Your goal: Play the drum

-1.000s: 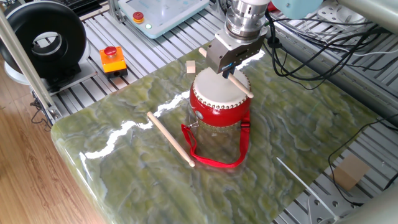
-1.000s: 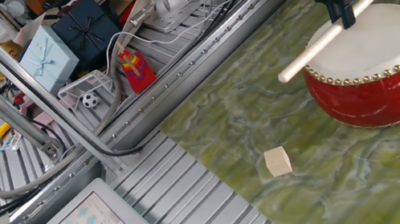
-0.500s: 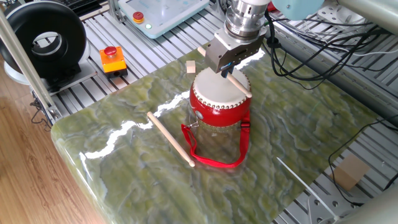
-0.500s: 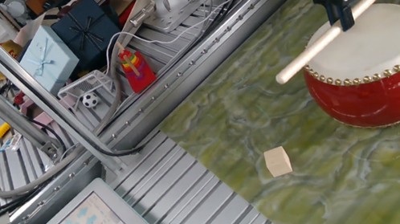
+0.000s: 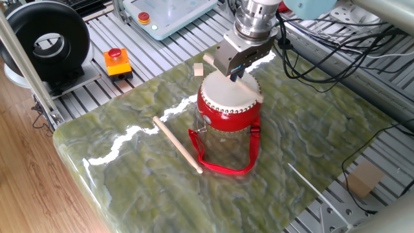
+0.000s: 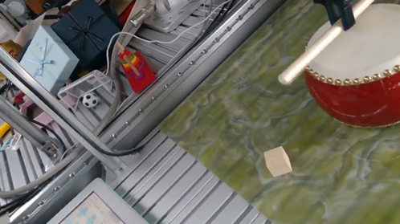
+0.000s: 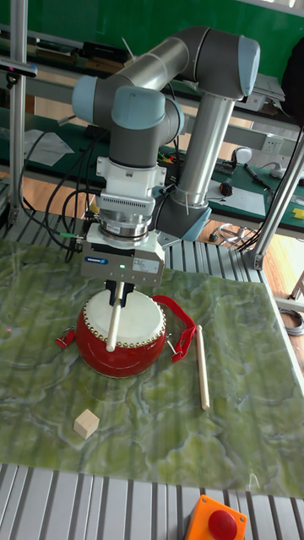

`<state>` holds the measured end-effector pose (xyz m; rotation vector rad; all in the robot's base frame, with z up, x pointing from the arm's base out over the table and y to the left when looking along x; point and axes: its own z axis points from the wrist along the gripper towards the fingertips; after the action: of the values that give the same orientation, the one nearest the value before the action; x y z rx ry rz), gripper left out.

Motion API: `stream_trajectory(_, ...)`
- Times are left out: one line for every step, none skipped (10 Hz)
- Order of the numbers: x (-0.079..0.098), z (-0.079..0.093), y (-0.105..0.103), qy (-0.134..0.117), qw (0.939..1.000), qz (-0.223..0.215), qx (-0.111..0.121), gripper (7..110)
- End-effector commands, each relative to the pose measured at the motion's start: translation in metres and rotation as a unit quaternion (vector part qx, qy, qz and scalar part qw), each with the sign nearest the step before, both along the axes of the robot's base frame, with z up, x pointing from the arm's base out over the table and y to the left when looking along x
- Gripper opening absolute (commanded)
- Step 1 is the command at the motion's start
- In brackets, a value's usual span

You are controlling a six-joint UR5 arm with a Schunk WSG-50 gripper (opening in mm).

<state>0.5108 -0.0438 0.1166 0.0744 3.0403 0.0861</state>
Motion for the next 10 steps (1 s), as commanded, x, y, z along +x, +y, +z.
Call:
stream_trajectory(0.004, 0.003, 0.002, -0.008, 0.9998, 0.013, 0.013, 22)
stream_trajectory(0.004, 0.004, 0.002, -0.008, 0.9997, 0.016, 0.014, 44)
stream_trajectory(0.004, 0.004, 0.002, -0.008, 0.9997, 0.015, 0.015, 44)
stream_trajectory(0.003, 0.005, 0.003, -0.007, 0.9997, 0.013, 0.017, 44)
stream_trajectory(0.001, 0.009, 0.004, -0.008, 0.9997, 0.014, 0.021, 44)
stream_trajectory(0.000, 0.014, 0.003, -0.008, 0.9995, 0.016, 0.025, 44)
stream_trajectory(-0.001, 0.015, 0.000, -0.008, 0.9995, 0.018, 0.025, 44)
stream_trajectory(-0.002, 0.017, 0.000, -0.008, 0.9995, 0.016, 0.026, 44)
stream_trajectory(-0.004, 0.019, 0.000, -0.008, 0.9995, 0.016, 0.027, 44)
stream_trajectory(-0.006, 0.023, 0.001, -0.009, 0.9994, 0.016, 0.029, 44)
